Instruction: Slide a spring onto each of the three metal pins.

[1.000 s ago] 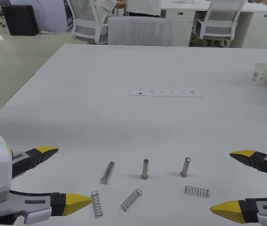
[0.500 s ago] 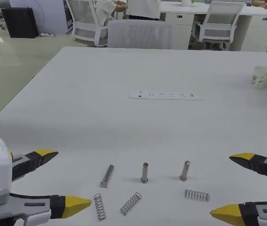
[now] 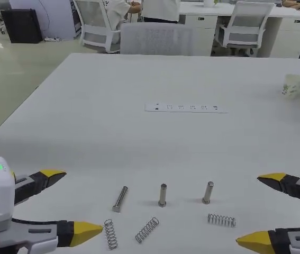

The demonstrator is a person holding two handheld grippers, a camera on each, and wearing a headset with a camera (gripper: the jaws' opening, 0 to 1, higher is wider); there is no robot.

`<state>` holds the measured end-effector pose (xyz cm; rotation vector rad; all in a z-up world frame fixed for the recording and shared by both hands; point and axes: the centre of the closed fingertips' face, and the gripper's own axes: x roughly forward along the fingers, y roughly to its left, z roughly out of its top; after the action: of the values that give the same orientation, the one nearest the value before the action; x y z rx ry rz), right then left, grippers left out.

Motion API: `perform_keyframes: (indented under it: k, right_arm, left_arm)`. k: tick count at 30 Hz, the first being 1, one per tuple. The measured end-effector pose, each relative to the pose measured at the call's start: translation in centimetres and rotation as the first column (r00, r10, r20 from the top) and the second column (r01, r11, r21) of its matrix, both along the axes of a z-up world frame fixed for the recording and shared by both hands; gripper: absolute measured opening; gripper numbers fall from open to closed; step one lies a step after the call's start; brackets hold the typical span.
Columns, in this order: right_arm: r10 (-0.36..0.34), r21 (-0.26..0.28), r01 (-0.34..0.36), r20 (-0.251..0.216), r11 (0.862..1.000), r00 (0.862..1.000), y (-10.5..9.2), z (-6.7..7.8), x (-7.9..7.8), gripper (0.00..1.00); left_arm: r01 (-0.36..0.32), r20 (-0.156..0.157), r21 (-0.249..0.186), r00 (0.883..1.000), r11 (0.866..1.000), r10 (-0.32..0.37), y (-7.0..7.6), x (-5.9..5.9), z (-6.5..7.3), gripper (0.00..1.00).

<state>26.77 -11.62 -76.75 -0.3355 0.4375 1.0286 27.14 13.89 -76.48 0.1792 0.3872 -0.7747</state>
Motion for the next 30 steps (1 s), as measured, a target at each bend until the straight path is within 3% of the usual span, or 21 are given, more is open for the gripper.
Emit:
perform_keyframes:
  k: [21, 30]
  right_arm:
    - [0.004, -0.005, -0.004, 0.004, 1.0, 1.0, 0.1, 0.2, -0.1, 0.83]
    - [0.002, -0.005, -0.001, 0.008, 1.0, 1.0, 0.0, 0.2, -0.2, 0.83]
  left_arm:
    - [-0.014, -0.015, 0.011, 1.0, 1.0, 0.014, -0.1, 1.0, 0.0, 0.75]
    - [-0.014, -0.032, 0.035, 0.999, 0.999, 0.015, -0.9, 2.8, -0.1, 0.68]
